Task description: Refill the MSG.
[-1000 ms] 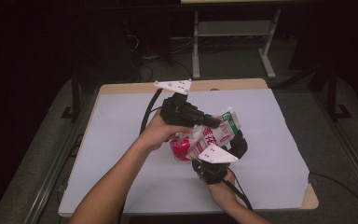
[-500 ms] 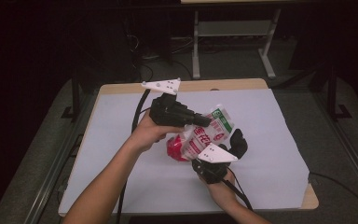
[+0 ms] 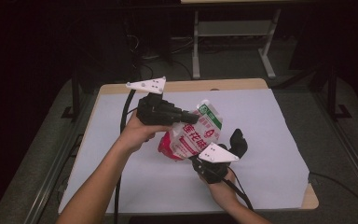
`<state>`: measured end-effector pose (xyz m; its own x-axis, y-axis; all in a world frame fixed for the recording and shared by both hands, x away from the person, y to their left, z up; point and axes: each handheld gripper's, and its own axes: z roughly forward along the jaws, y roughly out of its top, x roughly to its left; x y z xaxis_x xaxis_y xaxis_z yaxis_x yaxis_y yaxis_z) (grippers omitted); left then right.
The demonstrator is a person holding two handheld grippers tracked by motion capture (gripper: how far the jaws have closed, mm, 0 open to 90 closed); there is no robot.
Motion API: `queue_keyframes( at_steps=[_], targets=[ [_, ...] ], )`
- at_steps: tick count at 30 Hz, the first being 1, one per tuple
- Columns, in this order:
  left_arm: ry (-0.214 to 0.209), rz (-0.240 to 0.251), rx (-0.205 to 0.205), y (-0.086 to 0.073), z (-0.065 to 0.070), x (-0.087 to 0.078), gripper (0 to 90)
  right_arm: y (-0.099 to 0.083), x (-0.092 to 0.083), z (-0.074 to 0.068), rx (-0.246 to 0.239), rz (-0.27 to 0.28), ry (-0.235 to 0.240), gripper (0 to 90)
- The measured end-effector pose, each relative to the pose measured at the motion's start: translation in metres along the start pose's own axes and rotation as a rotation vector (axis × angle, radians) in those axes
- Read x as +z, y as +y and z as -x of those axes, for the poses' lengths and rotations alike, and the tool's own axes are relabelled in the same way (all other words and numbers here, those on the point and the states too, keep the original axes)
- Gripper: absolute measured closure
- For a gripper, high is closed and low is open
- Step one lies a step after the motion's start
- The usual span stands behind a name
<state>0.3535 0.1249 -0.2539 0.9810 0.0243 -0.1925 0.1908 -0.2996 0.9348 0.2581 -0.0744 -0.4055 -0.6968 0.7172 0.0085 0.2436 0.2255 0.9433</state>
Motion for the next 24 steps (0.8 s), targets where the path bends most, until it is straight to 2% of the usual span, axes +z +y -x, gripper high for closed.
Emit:
queue_keyframes(
  at_steps=[10,16,19,21,24],
  targets=[
    [0.061,0.019,-0.026,-0.008,0.001,-0.023,90.0,0.002,-0.009,0.006,0.002,0.0,0.023,90.0],
    [0.093,0.026,-0.042,-0.015,-0.001,-0.036,90.0,0.003,-0.014,0.014,0.019,-0.016,0.098,90.0],
    [0.117,0.025,-0.051,-0.019,-0.003,-0.041,90.0,0.001,-0.017,0.017,0.004,-0.024,0.118,90.0],
    [0.13,0.028,-0.049,-0.023,-0.004,-0.045,90.0,-0.001,-0.021,0.02,0.007,-0.023,0.136,90.0],
    [0.163,0.032,-0.067,-0.032,-0.009,-0.051,90.0,-0.003,-0.025,0.025,0.008,-0.025,0.155,90.0]
  ],
)
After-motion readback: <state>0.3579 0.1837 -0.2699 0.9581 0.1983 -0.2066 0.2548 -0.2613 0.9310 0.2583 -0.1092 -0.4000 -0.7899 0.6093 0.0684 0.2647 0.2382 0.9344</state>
